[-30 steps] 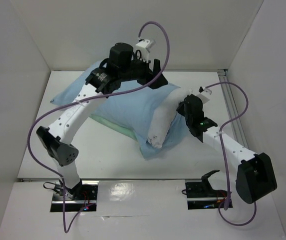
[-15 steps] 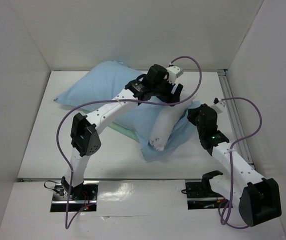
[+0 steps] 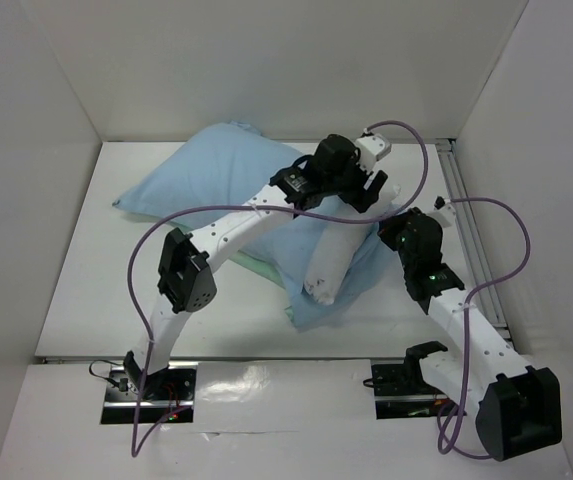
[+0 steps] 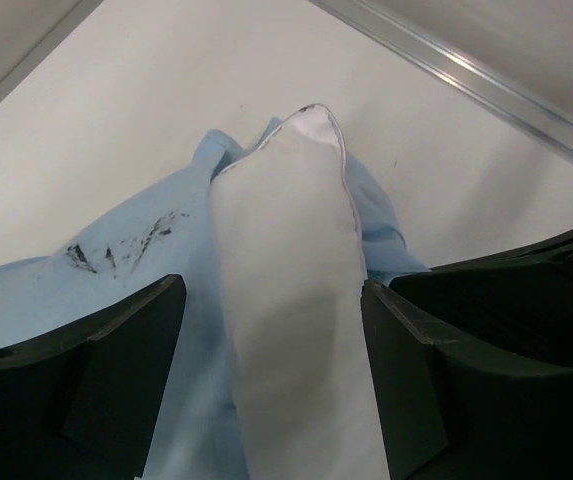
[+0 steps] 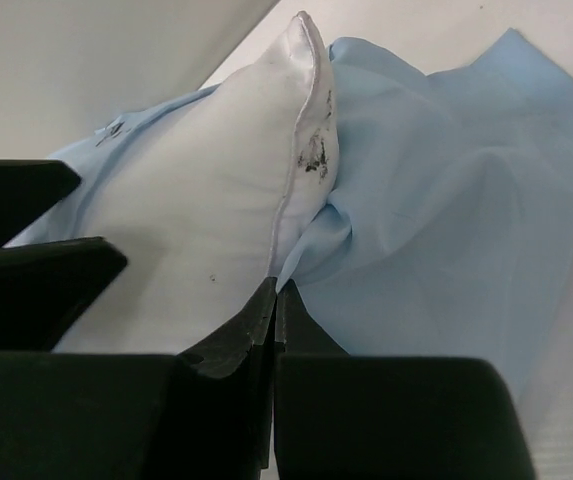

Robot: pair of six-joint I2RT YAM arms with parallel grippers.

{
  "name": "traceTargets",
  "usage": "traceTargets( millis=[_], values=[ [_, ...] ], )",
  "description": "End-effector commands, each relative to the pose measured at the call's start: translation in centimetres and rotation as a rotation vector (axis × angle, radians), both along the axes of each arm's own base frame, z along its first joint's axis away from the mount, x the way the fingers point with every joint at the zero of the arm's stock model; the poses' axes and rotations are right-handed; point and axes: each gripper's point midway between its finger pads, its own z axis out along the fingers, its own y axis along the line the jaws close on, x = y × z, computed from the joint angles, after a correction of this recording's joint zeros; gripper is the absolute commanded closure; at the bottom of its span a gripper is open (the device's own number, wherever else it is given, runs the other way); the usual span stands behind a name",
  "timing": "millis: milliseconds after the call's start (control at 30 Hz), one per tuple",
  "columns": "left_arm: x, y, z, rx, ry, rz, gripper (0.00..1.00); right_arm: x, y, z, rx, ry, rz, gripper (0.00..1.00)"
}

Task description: Put the pillow into the pillowcase

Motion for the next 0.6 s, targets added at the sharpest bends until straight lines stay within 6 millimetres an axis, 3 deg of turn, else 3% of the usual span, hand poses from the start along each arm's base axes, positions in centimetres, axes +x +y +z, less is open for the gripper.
traceTargets(
  millis=[0, 67, 133, 167, 233, 367, 400, 467, 533, 567],
  values=[
    [0.2, -1.2, -0.9, 0.004, -0.046, -0.044, 0.17, 0.5, -0.6, 3.5, 0.045, -0.12, -0.028, 1.0],
    [0.1, -1.6, -2.0, 0.018, -0.04, -0.069, 0.19, 0.5, -0.6, 3.5, 0.045, -0.12, -0.028, 1.0],
    [0.1, -1.5, -4.2, 0.036, 0.005, -0.083, 0.36, 0.3, -0.6, 3.6, 0.055, -0.117, -0.031, 1.0],
    [-0.3, -1.8, -4.2, 0.024, 0.02, -0.101, 0.52, 0.2, -0.6, 3.3, 0.052, -0.105, -0.031, 1.0],
    [0.1, -0.8, -5.5, 0.031, 0.072, -0.072, 1.0, 0.1, -0.8, 2.7, 0.044, -0.082, -0.042, 1.0],
    [-0.1, 1.9, -7.5, 0.077, 0.186, -0.079, 1.0, 0.7, -2.5, 2.7, 0.038, -0.058, -0.116, 1.0],
    [-1.1, 3.0, -8.0, 0.11, 0.237, -0.108, 1.0, 0.9, -3.2, 2.4, 0.035, -0.048, -0.136, 1.0],
    [-1.2, 5.3, -8.5, 0.14, 0.294, -0.098, 1.0, 1.8, -3.6, 3.1, 0.044, -0.074, -0.144, 1.0],
    [-2.2, 7.4, -10.3, 0.188, 0.365, -0.1, 1.0, 2.9, -4.1, 3.9, 0.056, -0.109, -0.147, 1.0],
    [-2.4, 8.3, -10.1, 0.193, 0.375, -0.089, 1.0, 3.4, -3.8, 4.6, 0.061, -0.124, -0.135, 1.0]
  ],
)
